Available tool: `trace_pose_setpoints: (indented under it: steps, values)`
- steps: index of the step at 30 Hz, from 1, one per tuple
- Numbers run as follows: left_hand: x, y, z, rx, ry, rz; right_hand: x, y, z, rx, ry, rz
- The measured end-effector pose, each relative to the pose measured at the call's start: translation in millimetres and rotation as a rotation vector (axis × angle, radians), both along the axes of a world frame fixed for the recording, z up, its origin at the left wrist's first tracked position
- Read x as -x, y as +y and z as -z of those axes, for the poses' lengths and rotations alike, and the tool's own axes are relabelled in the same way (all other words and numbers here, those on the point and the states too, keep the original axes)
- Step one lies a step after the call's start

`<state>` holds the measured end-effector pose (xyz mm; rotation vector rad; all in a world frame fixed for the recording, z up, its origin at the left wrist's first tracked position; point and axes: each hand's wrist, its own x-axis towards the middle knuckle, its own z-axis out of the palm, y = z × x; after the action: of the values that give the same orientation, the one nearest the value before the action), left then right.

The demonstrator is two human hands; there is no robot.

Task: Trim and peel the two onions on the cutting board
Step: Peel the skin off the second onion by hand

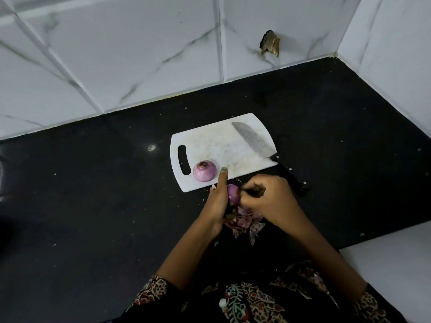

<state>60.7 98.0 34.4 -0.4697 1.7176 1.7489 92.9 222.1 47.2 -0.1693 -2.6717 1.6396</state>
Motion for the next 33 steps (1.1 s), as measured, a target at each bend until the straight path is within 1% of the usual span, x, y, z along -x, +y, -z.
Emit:
trace_pose_setpoints:
  steps: [2,7,9,11,12,13,14,17,18,21,24,28,30,33]
  values:
    - [-1.3,-0.3,-1.9,-0.055,-0.050,-0.008,0.8,1.6,2.3,0.006,0.001,0.050]
    - [-1.5,-0.1,0.2,-0.130,-0.074,-0.043,0.7,2.4,7.3,0.041,0.007,0.098]
    - [-2.0,-0.5,-0.2,-0.131,-0.094,-0.051,2.4,6.4,11.0,-0.043,0.021,0.138]
    - [-2.2,-0.5,-0.3,-0.104,-0.100,-0.061,4.2,10.9,13.8,-0.192,0.009,0.124]
    - [-2.6,-0.1,-1.2,-0.096,-0.097,-0.072,4.7,12.0,14.5,-0.226,0.001,0.104]
    - [-3.0,0.5,-1.1,-0.087,-0.086,-0.086,4.4,12.0,13.5,-0.207,0.000,0.085]
    - [-2.8,1.4,-2.5,-0.091,-0.080,-0.100,3.8,11.4,11.5,-0.144,0.000,0.070]
    - [-0.9,1.7,0.7,-0.077,-0.029,-0.088,1.9,6.0,2.0,0.118,0.001,0.029]
    - [-0.8,1.8,0.0,-0.082,-0.015,-0.085,1.0,4.4,0.1,0.156,0.004,0.007]
    - [0.2,1.8,2.1,-0.069,-0.007,-0.066,-1.8,0.8,0.0,0.122,0.028,-0.034]
    - [0.6,1.7,0.9,-0.053,-0.007,-0.043,-0.5,0.5,1.6,0.099,0.035,-0.020]
    - [0.5,0.5,1.3,-0.035,-0.006,-0.015,3.5,4.7,7.1,0.070,0.031,0.072]
    - [1.3,1.2,2.7,-0.029,-0.005,-0.017,4.2,6.5,8.2,0.098,0.016,0.103]
    - [3.9,0.5,4.0,-0.017,0.006,-0.015,2.0,4.3,5.6,0.174,0.008,0.059]
